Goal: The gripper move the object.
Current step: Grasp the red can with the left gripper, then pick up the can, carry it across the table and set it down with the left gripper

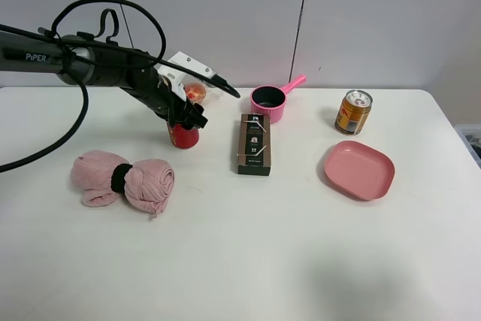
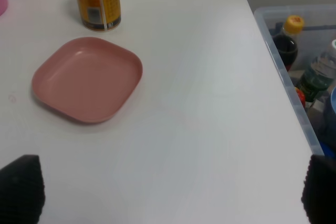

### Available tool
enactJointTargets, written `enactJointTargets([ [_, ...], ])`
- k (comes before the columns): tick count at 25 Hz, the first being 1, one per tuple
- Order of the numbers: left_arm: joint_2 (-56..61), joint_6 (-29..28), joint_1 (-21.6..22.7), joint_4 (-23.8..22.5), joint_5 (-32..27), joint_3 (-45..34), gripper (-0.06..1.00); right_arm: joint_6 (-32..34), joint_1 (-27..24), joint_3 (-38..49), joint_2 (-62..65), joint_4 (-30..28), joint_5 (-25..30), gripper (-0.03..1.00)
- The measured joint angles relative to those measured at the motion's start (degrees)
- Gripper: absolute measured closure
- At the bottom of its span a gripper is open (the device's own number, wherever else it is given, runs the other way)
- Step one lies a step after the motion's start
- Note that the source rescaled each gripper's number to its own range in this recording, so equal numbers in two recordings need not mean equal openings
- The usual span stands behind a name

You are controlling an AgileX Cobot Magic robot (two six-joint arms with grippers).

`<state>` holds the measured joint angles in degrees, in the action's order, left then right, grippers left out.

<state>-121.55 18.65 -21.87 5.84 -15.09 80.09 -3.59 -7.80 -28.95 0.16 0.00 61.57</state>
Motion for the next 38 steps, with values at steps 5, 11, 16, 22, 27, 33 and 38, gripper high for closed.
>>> enactJointTargets([
  [5,0.5,0.2,-0.1,-0.2,-0.3,0.0,0.92,0.0,0.0,0.0,0.0,0.0,0.0,-0.03],
  [11,7.2,0.2,-2.0,-0.4,-2.9,-0.2,0.92,0.0,0.0,0.0,0.0,0.0,0.0,-0.03],
  [16,13.7,0.3,-8.1,-0.4,-7.1,-0.2,0.92,0.0,0.0,0.0,0.0,0.0,0.0,-0.03],
  [22,15.6,0.5,-17.8,1.0,-12.2,-0.1,0.92,0.0,0.0,0.0,0.0,0.0,0.0,-0.03],
  [27,15.6,1.8,-24.6,1.4,-11.2,-0.1,0.92,0.0,0.0,0.0,0.0,0.0,0.0,-0.03],
  [33,13.9,6.5,-30.7,1.5,-7.5,-0.1,0.92,0.0,0.0,0.0,0.0,0.0,0.0,-0.03],
  [38,8.3,10.3,-32.1,3.2,-5.4,-0.1,0.92,0.0,0.0,0.0,0.0,0.0,0.0,-0.03],
])
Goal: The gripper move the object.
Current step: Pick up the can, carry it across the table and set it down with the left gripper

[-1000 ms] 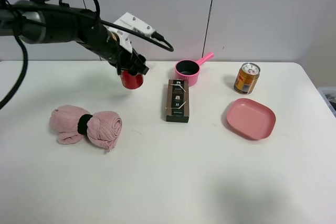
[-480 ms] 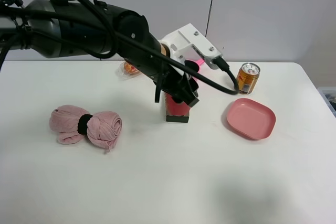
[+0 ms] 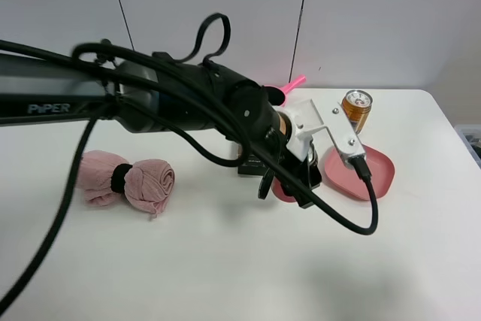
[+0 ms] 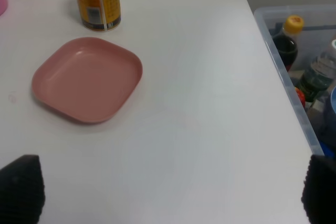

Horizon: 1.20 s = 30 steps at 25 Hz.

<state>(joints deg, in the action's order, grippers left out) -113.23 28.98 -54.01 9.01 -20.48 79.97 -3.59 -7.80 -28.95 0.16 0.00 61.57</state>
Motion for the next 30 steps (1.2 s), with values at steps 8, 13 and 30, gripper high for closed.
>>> enactJointTargets([
  [8,-5.6,1.4,0.1,1.0,0.9,-0.1,0.92,0.0,0.0,0.0,0.0,0.0,0.0,-0.03],
  [13,-6.6,1.4,0.2,2.7,1.3,-0.1,0.92,0.0,0.0,0.0,0.0,0.0,0.0,-0.03],
  [30,-7.0,1.4,2.3,5.4,1.9,-0.1,0.92,0.0,0.0,0.0,0.0,0.0,0.0,-0.03],
])
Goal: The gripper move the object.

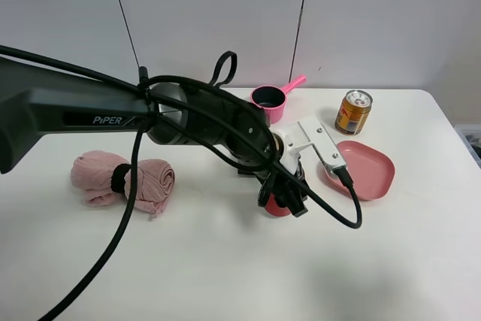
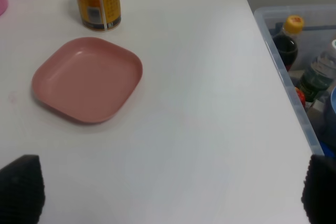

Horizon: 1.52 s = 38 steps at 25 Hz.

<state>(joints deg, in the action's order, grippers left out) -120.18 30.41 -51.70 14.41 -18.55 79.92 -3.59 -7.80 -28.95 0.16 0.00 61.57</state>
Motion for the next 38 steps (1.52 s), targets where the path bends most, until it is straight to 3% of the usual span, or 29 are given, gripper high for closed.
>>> enactJointTargets([
  [2,0.0,0.0,0.3,0.0,1.0,0.0,0.87,0.0,0.0,0.0,0.0,0.0,0.0,-0.03],
  [5,0.1,-0.2,0.5,0.2,3.3,0.2,0.46,0.0,0.0,0.0,0.0,0.0,0.0,-0.03],
  [7,0.1,-0.2,0.5,0.2,3.4,0.2,0.33,0.0,0.0,0.0,0.0,0.0,0.0,-0.03],
  [15,2.0,-1.8,0.7,0.2,3.3,0.2,0.28,0.0,0.0,0.0,0.0,0.0,0.0,-0.03],
  [19,9.3,-5.0,0.9,-0.3,3.0,0.2,0.28,0.0,0.0,0.0,0.0,0.0,0.0,-0.03],
  [22,15.6,-8.0,2.8,-3.4,1.9,0.2,0.27,0.0,0.0,0.0,0.0,0.0,0.0,-0.03],
  [25,19.8,-11.5,7.7,-8.8,1.8,0.2,0.27,0.0,0.0,0.0,0.0,0.0,0.0,-0.03],
  [29,23.5,-15.2,17.9,-14.9,1.0,0.2,0.27,0.0,0.0,0.0,0.0,0.0,0.0,-0.03],
  [38,28.8,-17.9,44.0,-17.5,-2.6,0.2,0.27,0.0,0.0,0.0,0.0,0.0,0.0,-0.03],
])
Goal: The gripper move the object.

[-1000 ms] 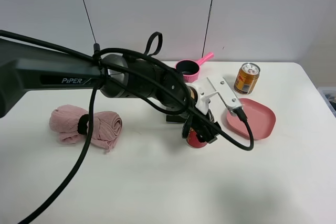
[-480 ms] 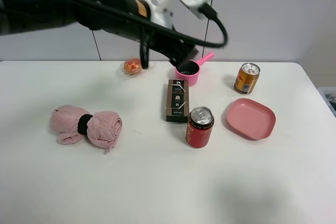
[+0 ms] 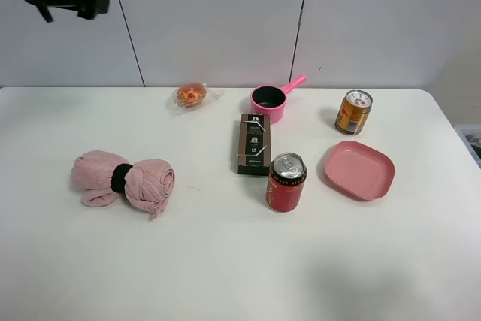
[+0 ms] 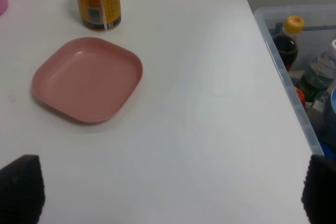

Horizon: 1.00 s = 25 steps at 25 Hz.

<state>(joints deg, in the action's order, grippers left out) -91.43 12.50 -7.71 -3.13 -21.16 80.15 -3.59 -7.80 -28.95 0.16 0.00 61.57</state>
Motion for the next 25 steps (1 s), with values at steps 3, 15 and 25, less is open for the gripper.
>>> enactJointTargets([
  [3,2.3,-0.1,5.6,0.0,-5.3,0.0,0.27,0.0,0.0,0.0,0.0,0.0,0.0,-0.03],
  [15,22.5,-4.4,10.8,-1.5,-33.4,-0.1,0.27,0.0,0.0,0.0,0.0,0.0,0.0,-0.03],
  [25,41.2,-7.0,10.9,-1.4,-42.4,-6.4,0.27,0.0,0.0,0.0,0.0,0.0,0.0,-0.03],
])
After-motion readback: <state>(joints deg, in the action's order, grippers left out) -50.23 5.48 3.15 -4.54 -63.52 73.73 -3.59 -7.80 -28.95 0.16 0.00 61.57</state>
